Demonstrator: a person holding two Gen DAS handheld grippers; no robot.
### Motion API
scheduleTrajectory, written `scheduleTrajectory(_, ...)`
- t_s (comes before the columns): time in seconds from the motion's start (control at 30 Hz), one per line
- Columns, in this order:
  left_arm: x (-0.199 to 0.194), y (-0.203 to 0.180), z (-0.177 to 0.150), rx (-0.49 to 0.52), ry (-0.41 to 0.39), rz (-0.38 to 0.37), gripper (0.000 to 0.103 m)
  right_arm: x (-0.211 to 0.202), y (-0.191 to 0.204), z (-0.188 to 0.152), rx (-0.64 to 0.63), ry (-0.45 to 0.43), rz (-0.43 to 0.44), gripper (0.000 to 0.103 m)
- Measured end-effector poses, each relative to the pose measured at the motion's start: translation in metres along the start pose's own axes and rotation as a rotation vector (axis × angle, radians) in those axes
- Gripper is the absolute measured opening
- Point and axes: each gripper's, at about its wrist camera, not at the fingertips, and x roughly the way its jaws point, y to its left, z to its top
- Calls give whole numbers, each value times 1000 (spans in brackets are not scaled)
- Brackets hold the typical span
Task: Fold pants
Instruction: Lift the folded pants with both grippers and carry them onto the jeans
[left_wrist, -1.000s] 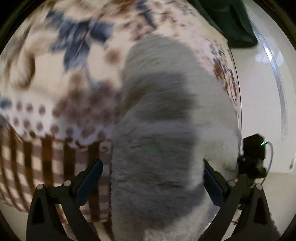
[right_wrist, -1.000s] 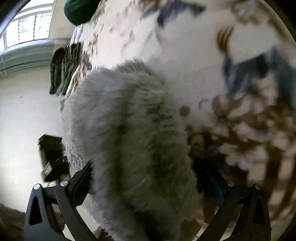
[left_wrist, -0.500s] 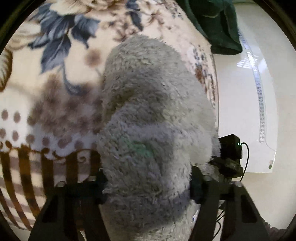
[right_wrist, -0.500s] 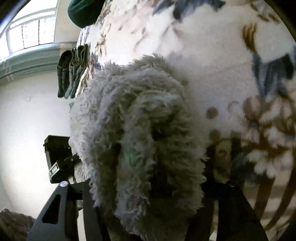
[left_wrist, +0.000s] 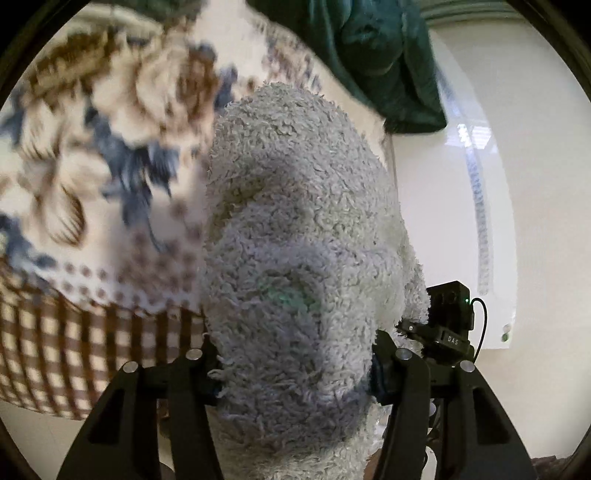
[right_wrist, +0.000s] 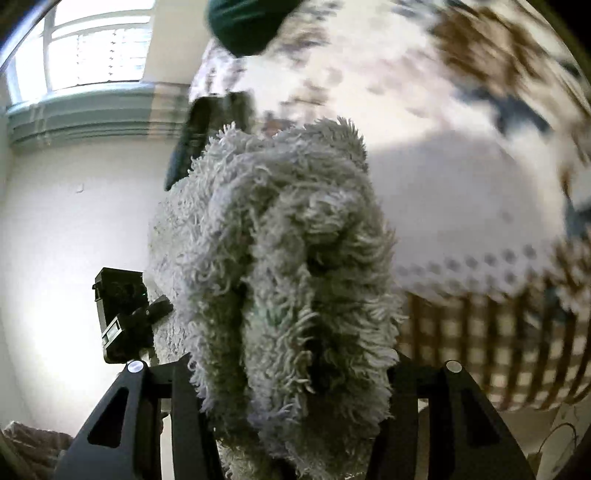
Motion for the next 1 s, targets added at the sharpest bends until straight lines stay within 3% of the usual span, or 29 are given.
scheduleTrajectory(0.17,-85,-11,51,16,-84,-8,53,29,118,58,-90,-10,9,50)
scheduleTrajectory(0.27,-142,-6,101,23,-137,-15,53,31,154,62,-138,-16,9,50)
scheduleTrajectory(0.37,-200,8,174,40,-183,-19,53,34,167,60,-165,-34,12,50)
scheduleTrajectory(0.5,-259,39,254,79,-224,9,53,44,151,64,-172,-56,30,50)
scheduleTrajectory(0.6,-287,71,332,84,-245,27,53,102,189,125,-161,-60,34,50)
scheduleTrajectory(0.7,-293,110,401,75,-236,44,53,157,202,176,-136,-40,20,50)
scheduleTrajectory(0.83,-272,169,468,23,-181,101,54,223,202,236,-103,-4,-60,52)
scheduleTrajectory(0.97,-244,216,498,-57,-97,182,56,264,185,259,-70,47,-182,60)
scheduleTrajectory(1.0,-240,224,500,-68,-84,186,58,269,183,261,-67,58,-203,70)
